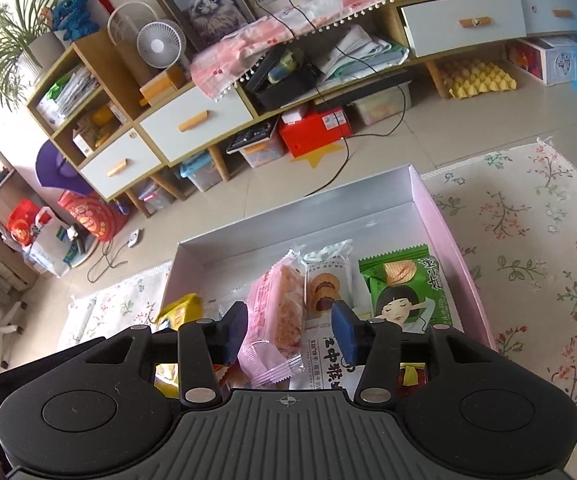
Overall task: Organize snacks
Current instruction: 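Carry the yellow chip bag and pink packet over the pink box and lower them, then open both grippers to drop the snacks into the box and withdraw, then grasp the red candy wrapper with the left gripper while the right grasps the gold bar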
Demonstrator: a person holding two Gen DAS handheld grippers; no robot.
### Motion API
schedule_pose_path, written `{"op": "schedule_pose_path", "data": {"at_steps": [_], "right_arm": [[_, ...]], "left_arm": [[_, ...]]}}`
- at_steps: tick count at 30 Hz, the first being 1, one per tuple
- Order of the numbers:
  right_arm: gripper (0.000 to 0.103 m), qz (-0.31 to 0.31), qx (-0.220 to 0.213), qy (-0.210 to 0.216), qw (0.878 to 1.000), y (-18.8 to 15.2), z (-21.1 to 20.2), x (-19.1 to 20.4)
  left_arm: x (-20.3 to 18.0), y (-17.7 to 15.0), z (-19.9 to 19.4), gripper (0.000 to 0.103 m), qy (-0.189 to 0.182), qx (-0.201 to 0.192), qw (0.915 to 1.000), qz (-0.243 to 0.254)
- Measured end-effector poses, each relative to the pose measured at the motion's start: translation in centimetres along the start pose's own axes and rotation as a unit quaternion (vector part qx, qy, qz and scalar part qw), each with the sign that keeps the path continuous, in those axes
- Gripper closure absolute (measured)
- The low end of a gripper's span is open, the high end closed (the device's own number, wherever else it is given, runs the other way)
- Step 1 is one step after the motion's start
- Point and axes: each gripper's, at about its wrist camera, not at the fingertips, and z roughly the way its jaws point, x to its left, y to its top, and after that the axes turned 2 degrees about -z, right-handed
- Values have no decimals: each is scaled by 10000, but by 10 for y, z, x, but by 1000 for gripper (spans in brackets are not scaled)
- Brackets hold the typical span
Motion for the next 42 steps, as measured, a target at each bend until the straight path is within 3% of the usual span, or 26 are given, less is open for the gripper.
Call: {"op": "schedule_pose_path", "data": {"at_steps": [1, 5, 8, 10, 13, 20, 24, 28, 30, 33, 36, 38, 42], "right_arm": [[56, 16, 3, 8, 10000, 0, -1, 0], [58, 18, -26, 122, 9999, -1, -2, 1], [70, -147, 34, 222, 9996, -6, 4, 7], [72, -334, 140, 97, 9993, -12, 11, 12], [74, -428, 147, 77, 9989, -14, 11, 13], [71, -35, 11, 219, 9998, -4, -19, 6], [71, -152, 109, -157, 9997, -14, -34, 13], [71, -533, 184, -242, 9981, -21, -57, 33], [69, -807, 136, -456, 9956, -24, -67, 40], [55, -1094, 136, -704, 9914, -29, -75, 44], [46, -965, 189, -673, 9929, -32, -84, 39], [31, -892, 151, -712, 9934, -34, -91, 37], [30, -1014, -52, -961, 9902, -42, -107, 43]], "left_arm": [[-2, -1, 0, 65, 68, -9, 9999, 73], [-6, -2, 4, 68, 224, -38, 9993, 297], [-12, -4, 8, 68, 430, -47, 9978, 509], [-14, -6, 8, 68, 538, -74, 9965, 635], [-13, -5, 5, 68, 415, -54, 9970, 647], [-16, -3, -17, 34, 245, -173, 9972, 687], [-17, -5, -27, 31, 244, -197, 9982, 519], [-21, -13, -41, 30, 432, -193, 9979, 432], [-20, -15, -47, 30, 504, -144, 9982, 284], [-17, -17, -51, 16, 803, 0, 9967, 113], [-15, -20, -57, 12, 741, -42, 9972, 119], [-18, -21, -61, 11, 841, -66, 9964, 46], [-24, -30, -65, 11, 996, -48, 9950, -9]]}}
